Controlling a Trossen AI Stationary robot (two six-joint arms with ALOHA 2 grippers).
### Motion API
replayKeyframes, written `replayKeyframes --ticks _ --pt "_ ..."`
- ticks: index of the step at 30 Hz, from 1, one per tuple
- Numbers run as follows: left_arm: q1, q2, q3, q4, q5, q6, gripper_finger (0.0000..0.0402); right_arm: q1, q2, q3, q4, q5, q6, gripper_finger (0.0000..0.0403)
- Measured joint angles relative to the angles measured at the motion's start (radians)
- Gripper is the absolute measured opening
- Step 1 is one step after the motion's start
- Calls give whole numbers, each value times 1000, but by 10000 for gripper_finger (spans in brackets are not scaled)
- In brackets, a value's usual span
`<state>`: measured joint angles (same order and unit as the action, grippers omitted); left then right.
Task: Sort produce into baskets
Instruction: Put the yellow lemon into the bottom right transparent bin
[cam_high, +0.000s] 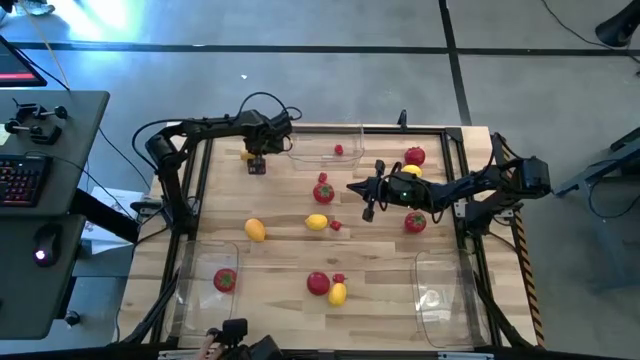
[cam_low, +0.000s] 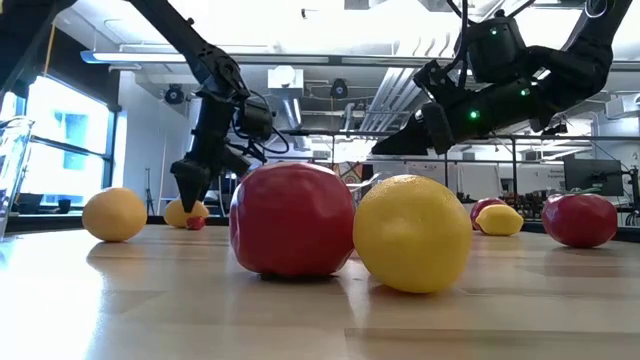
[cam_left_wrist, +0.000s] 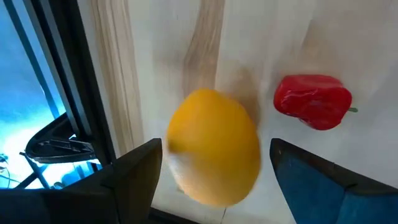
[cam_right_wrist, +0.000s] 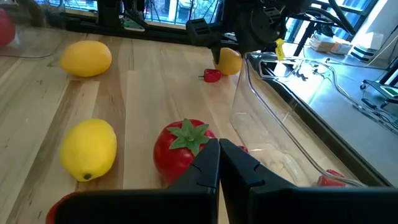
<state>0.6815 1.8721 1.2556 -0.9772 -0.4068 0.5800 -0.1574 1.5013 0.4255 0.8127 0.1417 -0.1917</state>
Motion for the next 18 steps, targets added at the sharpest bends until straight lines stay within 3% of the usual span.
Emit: replayKeyframes --ticks 12,18 --pt "0 0 0 0 -5 -12 284 0 0 0 0 0 0 1" --pt "6 0 0 -1 -23 -29 254 0 0 0 0 0 0 1"
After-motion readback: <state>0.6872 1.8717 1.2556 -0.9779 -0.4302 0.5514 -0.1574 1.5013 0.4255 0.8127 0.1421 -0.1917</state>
